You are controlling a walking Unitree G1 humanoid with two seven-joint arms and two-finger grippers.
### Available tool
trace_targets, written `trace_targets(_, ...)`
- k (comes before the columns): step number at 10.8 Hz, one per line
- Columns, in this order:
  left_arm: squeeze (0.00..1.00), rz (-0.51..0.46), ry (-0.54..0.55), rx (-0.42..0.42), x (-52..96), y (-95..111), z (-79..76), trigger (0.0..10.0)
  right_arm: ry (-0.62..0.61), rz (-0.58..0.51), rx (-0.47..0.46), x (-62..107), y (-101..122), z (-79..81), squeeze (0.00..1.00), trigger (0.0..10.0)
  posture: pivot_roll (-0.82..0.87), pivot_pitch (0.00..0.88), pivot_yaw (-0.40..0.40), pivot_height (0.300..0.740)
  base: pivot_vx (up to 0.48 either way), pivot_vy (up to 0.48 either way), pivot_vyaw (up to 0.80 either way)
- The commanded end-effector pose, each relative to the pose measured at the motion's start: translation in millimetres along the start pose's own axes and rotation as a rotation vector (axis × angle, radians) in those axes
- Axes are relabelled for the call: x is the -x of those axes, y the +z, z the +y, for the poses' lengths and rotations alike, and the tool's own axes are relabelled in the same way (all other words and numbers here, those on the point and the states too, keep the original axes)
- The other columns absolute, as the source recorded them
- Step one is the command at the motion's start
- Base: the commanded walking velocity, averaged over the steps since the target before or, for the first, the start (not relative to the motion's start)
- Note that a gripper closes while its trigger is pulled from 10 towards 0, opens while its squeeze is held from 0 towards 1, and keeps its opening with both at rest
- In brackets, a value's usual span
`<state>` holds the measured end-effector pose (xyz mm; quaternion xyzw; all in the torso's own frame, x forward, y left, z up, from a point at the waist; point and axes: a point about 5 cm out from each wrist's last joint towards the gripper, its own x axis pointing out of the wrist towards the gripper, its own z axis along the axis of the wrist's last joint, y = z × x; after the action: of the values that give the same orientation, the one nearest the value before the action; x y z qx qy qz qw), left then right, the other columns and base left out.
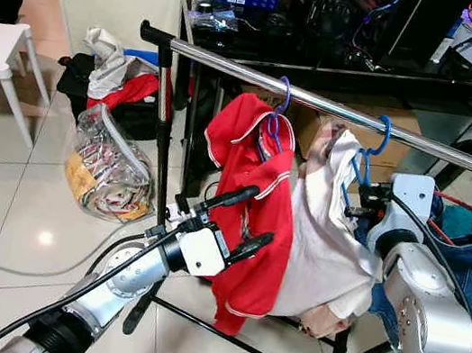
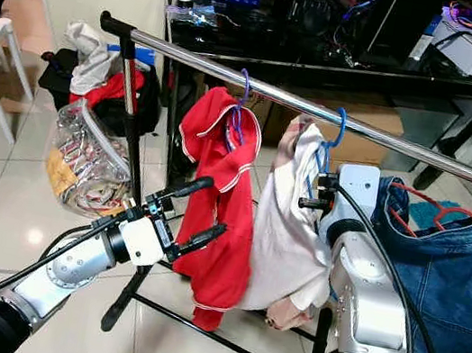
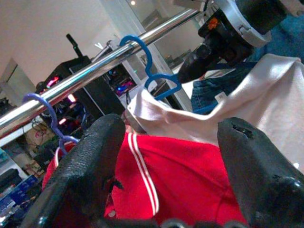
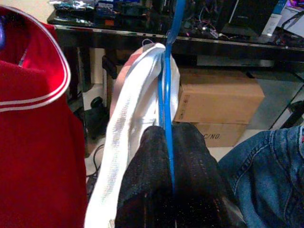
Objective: Hang hanger
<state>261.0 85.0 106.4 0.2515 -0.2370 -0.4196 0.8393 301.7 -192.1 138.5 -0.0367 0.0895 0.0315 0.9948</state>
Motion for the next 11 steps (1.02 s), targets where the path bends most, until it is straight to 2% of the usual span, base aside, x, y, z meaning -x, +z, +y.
trace_targets(1, 0.0, 0.007, -0.004, -0.007, 0.2, 0, -1.8, 10.0, -0.012, -0.04, 0.003, 1.3, 6, -1.6, 0.0, 0.0, 0.07, 0.0, -0.076, 0.74, 0.0, 0.0, 0.0)
trace_targets(2, 0.0, 0.007, -0.003, -0.007, 0.3, 0, -1.9, 10.0, -0.017, -0.056, -0.004, 1.3, 8, -2.2, 0.0, 0.0, 0.07, 0.0, -0.076, 0.74, 0.0, 0.0, 0.0)
trace_targets(3, 0.0, 0.007, -0.002, -0.008, 0.7, 1, -2.1, 10.0, -0.011, -0.138, -0.077, 2.4, 21, -2.0, 0.0, 0.0, 0.07, 0.0, -0.075, 0.74, 0.0, 0.0, 0.0)
trace_targets(5, 0.0, 0.007, -0.001, -0.013, -0.2, 1, -1.7, 10.0, -0.024, -0.169, -0.091, 4.4, 28, -5.5, 0.0, 0.0, 0.07, 0.0, -0.075, 0.74, 0.0, 0.0, 0.0)
trace_targets(7, 0.0, 0.008, 0.002, -0.025, 0.1, 1, -0.7, 10.0, 0.006, -0.179, -0.082, 10.7, 30, -8.1, 0.0, 0.0, 0.07, 0.0, -0.074, 0.74, 0.0, 0.0, 0.0)
trace_targets(9, 0.0, 0.02, 0.007, 0.01, 1.2, 0, -1.2, 10.0, 0.041, -0.199, -0.082, 20.6, 28, -9.1, 0.0, 0.0, 0.06, 0.0, -0.072, 0.74, 0.0, 0.0, 0.0)
trace_targets(11, 0.0, 0.032, 0.031, 0.025, 2.1, -2, -0.1, 10.0, 0.097, -0.232, -0.054, 29.7, 29, -1.6, 0.0, 0.0, 0.06, 0.0, -0.071, 0.74, 0.0, 0.0, 0.0)
